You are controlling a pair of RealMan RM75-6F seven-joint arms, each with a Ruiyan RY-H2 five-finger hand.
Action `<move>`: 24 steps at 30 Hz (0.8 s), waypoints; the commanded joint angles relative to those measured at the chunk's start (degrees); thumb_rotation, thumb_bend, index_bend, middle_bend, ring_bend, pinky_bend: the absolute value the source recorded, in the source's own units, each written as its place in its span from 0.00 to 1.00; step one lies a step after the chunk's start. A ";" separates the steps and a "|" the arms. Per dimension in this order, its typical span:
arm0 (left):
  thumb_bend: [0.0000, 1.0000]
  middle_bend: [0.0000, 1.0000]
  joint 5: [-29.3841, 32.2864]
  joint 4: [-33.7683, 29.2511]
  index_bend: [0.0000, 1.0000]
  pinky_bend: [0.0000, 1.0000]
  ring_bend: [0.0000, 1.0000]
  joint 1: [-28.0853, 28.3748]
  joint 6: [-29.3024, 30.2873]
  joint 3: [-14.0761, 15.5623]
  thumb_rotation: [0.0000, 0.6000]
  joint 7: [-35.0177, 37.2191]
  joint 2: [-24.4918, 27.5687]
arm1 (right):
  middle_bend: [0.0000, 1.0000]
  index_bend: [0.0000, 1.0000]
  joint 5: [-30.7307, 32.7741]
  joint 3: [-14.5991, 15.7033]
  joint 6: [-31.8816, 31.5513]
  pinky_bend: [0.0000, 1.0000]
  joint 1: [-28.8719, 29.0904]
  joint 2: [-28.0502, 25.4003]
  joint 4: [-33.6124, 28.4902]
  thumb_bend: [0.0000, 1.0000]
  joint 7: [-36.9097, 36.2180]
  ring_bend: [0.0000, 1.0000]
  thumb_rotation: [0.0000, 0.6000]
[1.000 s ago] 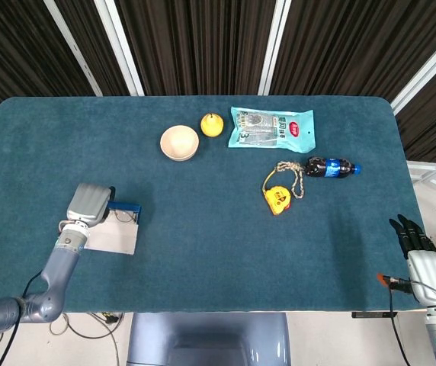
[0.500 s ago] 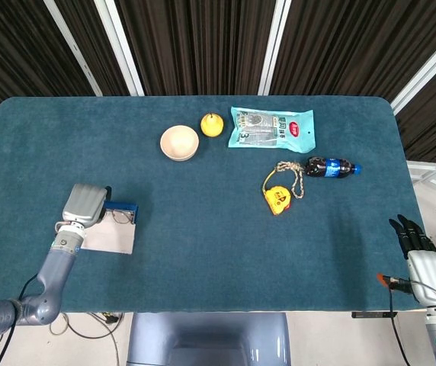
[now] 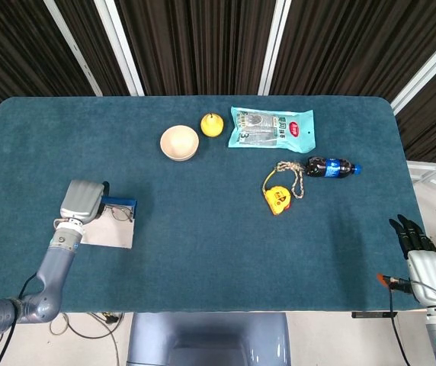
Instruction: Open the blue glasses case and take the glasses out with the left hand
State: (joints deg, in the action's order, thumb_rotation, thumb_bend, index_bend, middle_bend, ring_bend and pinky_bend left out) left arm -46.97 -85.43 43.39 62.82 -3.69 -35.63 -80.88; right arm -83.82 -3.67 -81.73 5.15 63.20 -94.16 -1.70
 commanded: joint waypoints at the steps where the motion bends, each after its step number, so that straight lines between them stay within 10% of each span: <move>1: 0.42 1.00 -0.09 -0.07 0.66 0.97 0.88 -0.28 0.06 0.12 1.00 -0.25 -0.04 | 0.00 0.00 -0.01 0.00 0.00 0.20 0.01 0.00 -0.01 0.17 0.00 0.00 1.00; 24: 0.44 1.00 -3.26 -0.25 0.66 0.97 0.88 -2.17 1.08 -1.00 1.00 1.19 -0.39 | 0.00 0.00 0.07 -0.02 0.02 0.20 -0.01 -0.01 -0.06 0.17 -0.04 0.00 1.00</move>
State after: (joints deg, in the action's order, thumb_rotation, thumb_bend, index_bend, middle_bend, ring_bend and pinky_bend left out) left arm -49.97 -85.56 41.35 64.03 -4.95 -34.36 -81.36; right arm -83.75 -3.69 -81.71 5.14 63.19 -94.22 -1.74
